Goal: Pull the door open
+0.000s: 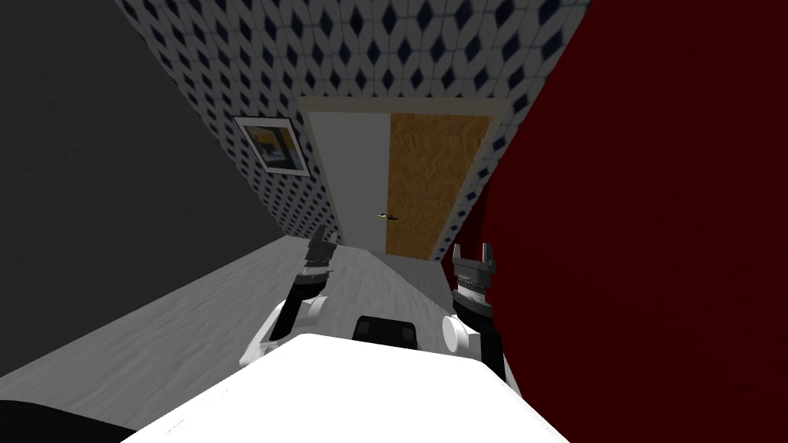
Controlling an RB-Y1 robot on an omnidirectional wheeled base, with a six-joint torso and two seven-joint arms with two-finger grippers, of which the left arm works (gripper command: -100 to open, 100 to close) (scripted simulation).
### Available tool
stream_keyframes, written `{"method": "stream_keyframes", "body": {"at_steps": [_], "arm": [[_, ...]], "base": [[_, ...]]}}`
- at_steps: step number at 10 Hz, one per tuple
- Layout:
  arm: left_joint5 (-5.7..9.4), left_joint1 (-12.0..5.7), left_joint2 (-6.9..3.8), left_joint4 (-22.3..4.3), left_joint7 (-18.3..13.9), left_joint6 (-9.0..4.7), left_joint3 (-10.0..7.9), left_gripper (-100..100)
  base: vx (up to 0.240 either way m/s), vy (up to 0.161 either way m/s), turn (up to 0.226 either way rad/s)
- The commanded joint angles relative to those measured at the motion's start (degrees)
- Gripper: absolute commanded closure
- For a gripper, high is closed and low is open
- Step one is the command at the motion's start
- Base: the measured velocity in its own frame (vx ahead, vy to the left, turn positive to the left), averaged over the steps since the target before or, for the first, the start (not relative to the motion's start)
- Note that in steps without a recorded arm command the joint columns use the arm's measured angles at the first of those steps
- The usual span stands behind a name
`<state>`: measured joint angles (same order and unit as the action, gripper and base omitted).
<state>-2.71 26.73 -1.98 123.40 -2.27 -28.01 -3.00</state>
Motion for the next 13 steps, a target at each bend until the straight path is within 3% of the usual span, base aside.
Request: {"method": "stream_keyframes", "body": {"at_steps": [1,13], "arm": [[0.34,-0.71,-0.67,-2.45,-0.41,-0.64,0.04,-100],[2.6,-3.92,-4.53,-16.8,-2.85,-5.13,0.04,-100]], "base": [[0.122,-0.025,-0.046],[0.098,-0.008,-0.039]]}}
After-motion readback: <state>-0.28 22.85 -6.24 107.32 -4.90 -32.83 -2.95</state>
